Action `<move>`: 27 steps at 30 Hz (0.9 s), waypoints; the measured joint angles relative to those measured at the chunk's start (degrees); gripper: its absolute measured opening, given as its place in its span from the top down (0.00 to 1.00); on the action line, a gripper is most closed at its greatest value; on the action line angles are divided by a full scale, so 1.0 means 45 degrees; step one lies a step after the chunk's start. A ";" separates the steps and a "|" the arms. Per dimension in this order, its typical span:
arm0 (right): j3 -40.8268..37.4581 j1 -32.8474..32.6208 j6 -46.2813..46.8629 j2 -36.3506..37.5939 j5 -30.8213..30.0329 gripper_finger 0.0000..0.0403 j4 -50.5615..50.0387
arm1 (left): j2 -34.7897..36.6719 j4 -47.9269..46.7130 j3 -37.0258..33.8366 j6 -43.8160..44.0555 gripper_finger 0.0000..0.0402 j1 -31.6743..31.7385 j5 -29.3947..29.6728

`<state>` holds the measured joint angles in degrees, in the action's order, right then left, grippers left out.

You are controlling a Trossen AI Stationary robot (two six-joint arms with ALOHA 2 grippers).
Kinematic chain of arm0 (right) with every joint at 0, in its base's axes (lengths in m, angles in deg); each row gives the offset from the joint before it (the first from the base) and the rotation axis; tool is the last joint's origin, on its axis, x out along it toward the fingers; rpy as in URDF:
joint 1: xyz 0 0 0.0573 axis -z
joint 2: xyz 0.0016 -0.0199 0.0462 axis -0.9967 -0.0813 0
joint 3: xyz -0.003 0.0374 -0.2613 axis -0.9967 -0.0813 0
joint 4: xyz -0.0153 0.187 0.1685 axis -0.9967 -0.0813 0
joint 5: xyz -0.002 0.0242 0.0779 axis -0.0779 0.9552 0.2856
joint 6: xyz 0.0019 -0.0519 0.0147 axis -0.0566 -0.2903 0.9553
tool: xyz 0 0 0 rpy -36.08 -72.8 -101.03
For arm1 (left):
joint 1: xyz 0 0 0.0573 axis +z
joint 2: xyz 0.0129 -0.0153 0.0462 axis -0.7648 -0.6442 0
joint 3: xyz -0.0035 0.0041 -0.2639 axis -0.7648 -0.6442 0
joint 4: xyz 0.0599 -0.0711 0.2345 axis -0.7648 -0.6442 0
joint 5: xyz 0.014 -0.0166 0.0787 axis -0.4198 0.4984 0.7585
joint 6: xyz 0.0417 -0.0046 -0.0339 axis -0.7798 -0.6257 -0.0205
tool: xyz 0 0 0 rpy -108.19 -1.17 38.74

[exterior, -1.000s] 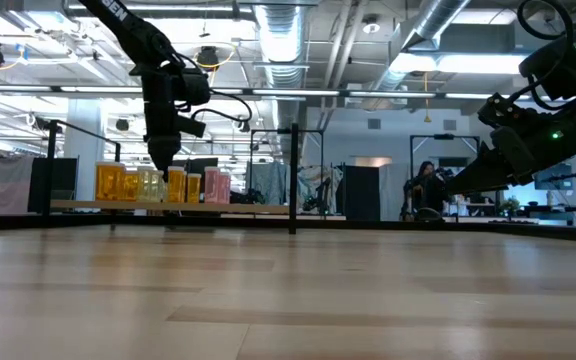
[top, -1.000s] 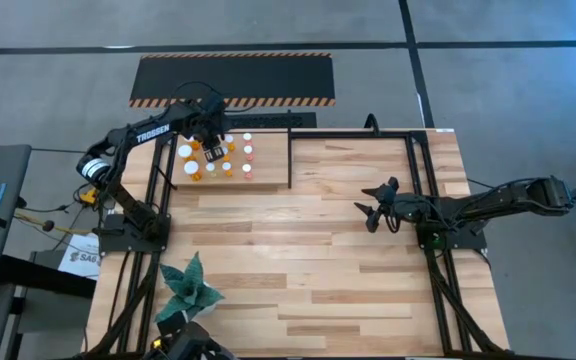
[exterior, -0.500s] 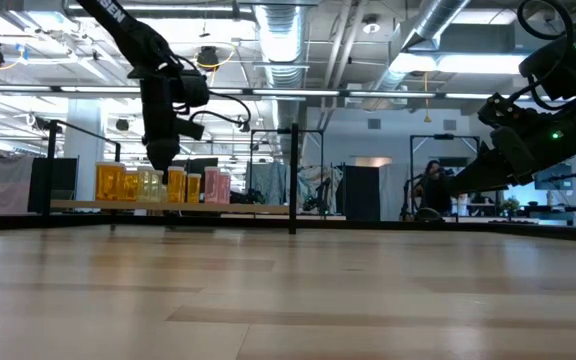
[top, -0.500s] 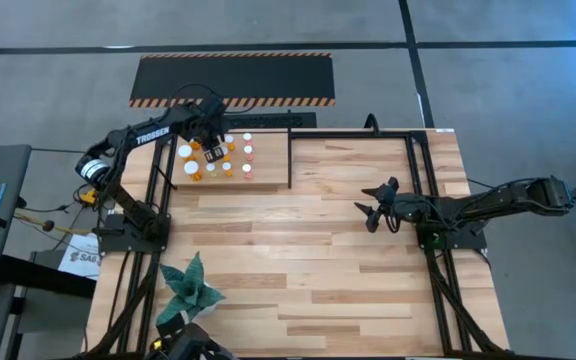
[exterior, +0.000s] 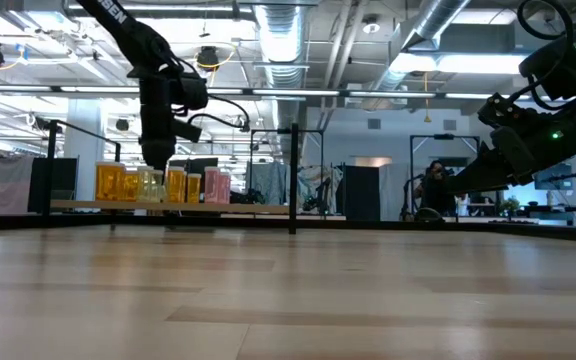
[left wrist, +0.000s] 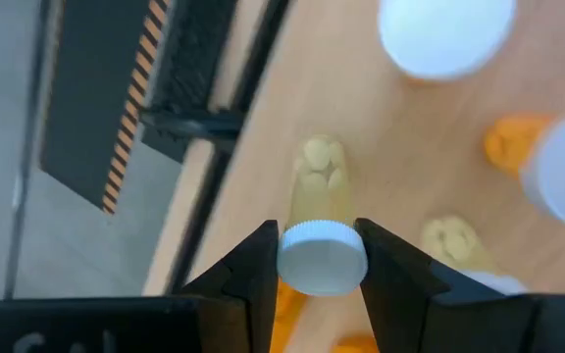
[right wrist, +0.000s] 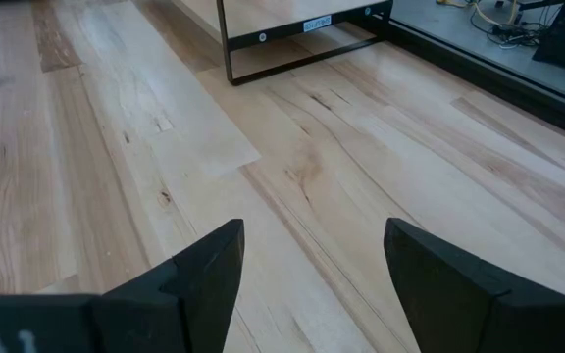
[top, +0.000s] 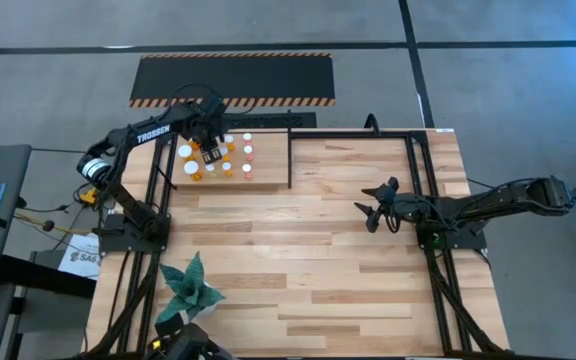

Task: Pick and place medicine bottles onto shelf by color
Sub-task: Adjust the yellow pill bottle on the shelf

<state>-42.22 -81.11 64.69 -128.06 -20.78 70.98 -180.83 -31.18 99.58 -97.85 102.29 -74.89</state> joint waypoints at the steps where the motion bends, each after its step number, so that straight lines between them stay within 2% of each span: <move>1: 0.0000 -0.0005 0.0000 0.0000 0.0000 0.33 0.0000 | -0.0015 -0.0289 0.0103 0.0000 0.73 -0.0002 -0.0079; 16: 0.0000 -0.0002 0.0000 0.0000 -0.0003 0.33 0.0000 | -0.0018 -0.1257 0.0482 -0.0134 0.71 -0.0029 -0.0015; 27: 0.0000 0.0000 0.0000 0.0000 0.0000 0.33 -0.0004 | -0.0008 -0.1237 0.0497 -0.0428 0.71 -0.0029 0.0216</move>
<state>-42.22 -81.11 64.69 -128.06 -20.78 70.97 -180.86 -36.75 101.82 -99.78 102.16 -73.91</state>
